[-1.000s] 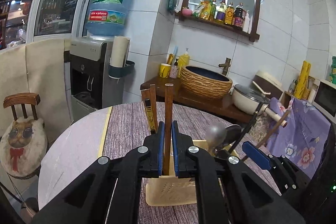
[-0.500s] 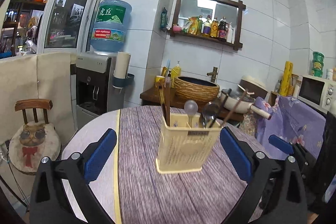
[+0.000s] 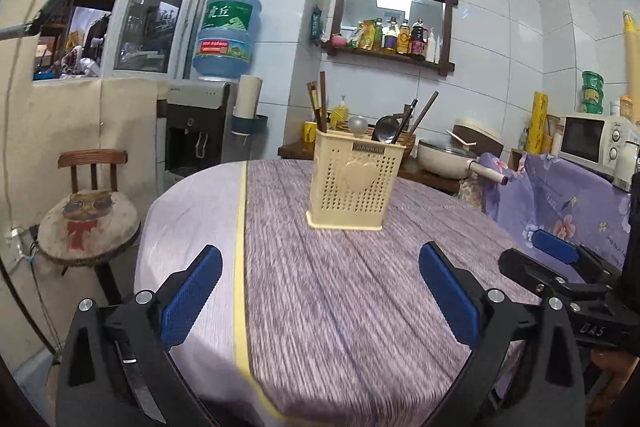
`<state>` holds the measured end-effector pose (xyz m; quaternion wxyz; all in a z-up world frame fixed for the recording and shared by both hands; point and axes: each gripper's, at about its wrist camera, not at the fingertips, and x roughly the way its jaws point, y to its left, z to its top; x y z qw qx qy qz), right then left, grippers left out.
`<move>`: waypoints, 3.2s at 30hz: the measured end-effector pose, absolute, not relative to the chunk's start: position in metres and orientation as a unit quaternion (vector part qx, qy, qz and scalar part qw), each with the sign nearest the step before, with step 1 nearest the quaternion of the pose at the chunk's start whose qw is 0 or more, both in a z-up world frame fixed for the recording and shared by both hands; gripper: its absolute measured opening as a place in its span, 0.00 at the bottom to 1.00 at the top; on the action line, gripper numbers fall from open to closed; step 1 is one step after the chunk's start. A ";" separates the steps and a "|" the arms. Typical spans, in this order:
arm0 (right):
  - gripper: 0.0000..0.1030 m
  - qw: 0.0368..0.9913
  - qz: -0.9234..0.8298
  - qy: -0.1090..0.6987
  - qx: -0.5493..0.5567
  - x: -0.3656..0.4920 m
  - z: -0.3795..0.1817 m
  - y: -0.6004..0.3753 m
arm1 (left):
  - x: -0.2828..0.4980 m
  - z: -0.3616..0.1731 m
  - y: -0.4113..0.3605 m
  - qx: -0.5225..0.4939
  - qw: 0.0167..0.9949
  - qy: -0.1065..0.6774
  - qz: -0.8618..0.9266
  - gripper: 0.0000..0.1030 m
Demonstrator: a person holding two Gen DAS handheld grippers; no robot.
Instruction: Organize utensils
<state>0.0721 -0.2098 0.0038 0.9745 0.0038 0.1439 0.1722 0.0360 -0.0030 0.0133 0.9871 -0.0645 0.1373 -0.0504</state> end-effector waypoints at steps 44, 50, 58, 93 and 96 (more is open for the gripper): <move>0.94 0.980 0.154 0.122 0.018 -0.008 -0.005 -0.214 | -0.018 -0.003 -0.016 -0.077 0.988 0.117 -0.067 0.95; 0.94 0.980 0.156 0.124 0.017 -0.006 -0.005 -0.213 | -0.018 -0.003 -0.016 -0.077 0.988 0.116 -0.067 0.95; 0.94 0.980 0.155 0.124 0.017 -0.006 -0.005 -0.213 | -0.018 -0.002 -0.016 -0.077 0.988 0.117 -0.067 0.95; 0.94 0.979 0.155 0.129 0.017 -0.005 -0.006 -0.214 | -0.018 -0.005 -0.016 -0.079 0.986 0.134 -0.054 0.95; 0.94 0.979 0.156 0.130 0.018 -0.005 -0.006 -0.214 | -0.018 -0.005 -0.015 -0.079 0.986 0.136 -0.053 0.95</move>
